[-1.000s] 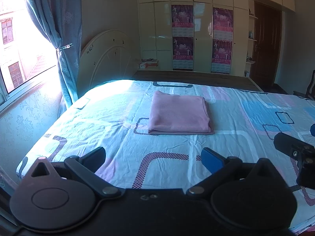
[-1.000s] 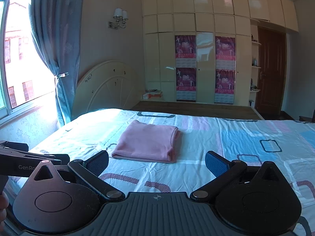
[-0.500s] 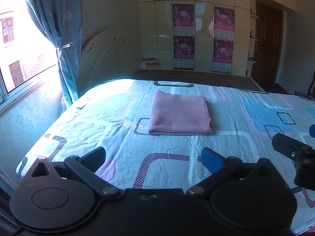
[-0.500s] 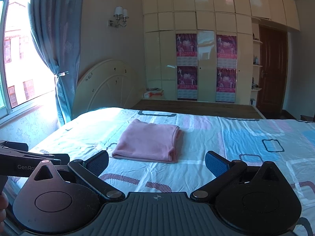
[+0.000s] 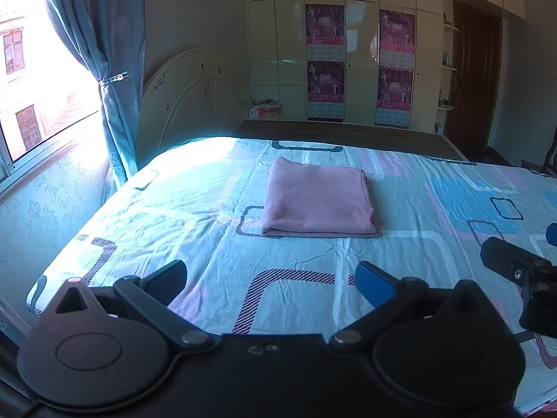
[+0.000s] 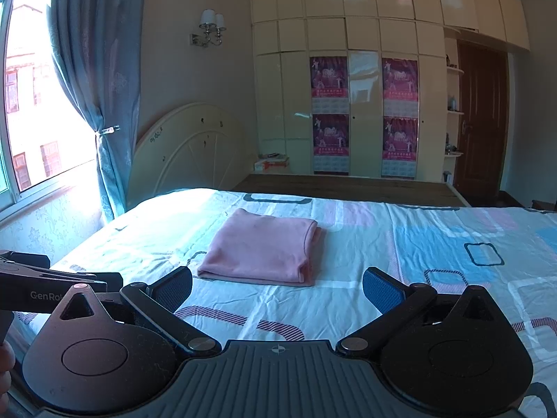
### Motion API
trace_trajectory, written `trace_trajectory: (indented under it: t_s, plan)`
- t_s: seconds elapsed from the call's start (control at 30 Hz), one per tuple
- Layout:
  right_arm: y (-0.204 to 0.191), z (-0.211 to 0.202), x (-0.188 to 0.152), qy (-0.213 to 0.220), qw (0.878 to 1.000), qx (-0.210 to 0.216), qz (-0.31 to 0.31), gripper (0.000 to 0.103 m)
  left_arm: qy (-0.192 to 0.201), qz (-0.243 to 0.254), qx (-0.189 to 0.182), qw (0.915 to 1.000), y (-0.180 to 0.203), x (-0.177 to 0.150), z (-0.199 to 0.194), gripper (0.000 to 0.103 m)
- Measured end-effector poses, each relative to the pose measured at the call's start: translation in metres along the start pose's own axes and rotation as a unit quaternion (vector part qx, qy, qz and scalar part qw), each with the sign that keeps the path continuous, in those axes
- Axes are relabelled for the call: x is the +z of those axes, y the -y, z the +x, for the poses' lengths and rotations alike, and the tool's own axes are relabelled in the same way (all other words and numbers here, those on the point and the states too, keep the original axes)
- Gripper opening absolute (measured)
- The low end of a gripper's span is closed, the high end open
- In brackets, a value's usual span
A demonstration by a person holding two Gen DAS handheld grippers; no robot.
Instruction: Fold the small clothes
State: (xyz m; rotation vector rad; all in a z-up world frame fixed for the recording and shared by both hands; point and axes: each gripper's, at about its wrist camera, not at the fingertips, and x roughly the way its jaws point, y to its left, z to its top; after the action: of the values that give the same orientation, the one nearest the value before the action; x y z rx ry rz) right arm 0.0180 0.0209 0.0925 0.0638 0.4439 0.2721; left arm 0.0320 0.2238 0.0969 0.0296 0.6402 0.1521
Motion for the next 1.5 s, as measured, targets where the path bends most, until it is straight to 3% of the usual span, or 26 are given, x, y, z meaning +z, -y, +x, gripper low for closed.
trace_trajectory:
  t_s: [1.5]
  plan:
    - [0.007, 0.014, 0.001, -0.014, 1.000, 0.003, 0.005, 0.103, -0.008, -0.007, 0.007, 0.9999, 0.001, 0.002, 0.009, 0.103]
